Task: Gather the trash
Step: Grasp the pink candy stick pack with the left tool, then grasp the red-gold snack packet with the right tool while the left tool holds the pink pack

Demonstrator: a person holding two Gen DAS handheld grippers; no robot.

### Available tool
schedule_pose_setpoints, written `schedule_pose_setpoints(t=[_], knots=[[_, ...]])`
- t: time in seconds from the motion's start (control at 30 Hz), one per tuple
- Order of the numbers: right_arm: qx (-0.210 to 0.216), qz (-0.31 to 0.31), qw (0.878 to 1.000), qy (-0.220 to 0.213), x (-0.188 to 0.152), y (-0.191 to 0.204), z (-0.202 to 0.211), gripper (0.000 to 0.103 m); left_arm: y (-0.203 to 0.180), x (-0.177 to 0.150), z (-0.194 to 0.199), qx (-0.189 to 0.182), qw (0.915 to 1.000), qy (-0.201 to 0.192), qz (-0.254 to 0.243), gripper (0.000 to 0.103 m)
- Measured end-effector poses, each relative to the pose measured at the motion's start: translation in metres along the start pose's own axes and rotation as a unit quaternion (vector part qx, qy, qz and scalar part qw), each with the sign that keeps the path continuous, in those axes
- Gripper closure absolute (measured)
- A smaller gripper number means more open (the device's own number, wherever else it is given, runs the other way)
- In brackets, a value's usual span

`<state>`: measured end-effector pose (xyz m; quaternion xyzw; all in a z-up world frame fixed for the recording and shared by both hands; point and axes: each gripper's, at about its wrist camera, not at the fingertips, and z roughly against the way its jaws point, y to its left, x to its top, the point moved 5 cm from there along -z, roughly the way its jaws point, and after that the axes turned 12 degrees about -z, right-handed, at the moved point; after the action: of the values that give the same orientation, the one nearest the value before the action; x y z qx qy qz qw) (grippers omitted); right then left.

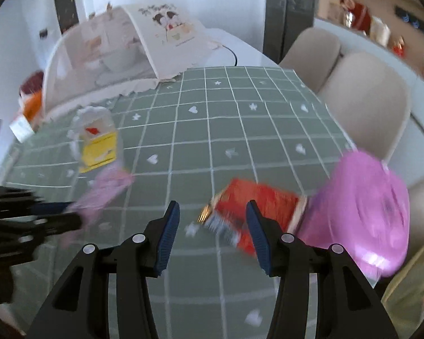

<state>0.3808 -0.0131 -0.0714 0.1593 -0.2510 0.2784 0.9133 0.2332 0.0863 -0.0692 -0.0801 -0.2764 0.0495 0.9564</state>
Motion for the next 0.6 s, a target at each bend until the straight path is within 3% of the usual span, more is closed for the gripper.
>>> schedule_pose_setpoints(t=[0.17,0.33,0.47,0.6], knots=[[0.022,-0.022,0.999,0.035,-0.009,0.002,-0.015,0.057,0.014,-0.007,0.011,-0.002,0.9999,-0.009,0.012,0.083],[0.041,-0.023,0.996,0.078,-0.051,-0.006,0.0,0.057,0.015,-0.004,0.01,-0.005,0.9999,-0.011,0.007,0.083],[-0.016,0.017,0.997,0.08,-0.082,-0.023,0.018,0.057,0.011,0.001,0.007,-0.013,0.9998,-0.016,0.007,0.083],[-0.02,-0.027,0.998,0.058,-0.087,-0.046,0.042,0.057,0.007,0.004,0.0,-0.021,0.9997,-0.011,0.002,0.083]])
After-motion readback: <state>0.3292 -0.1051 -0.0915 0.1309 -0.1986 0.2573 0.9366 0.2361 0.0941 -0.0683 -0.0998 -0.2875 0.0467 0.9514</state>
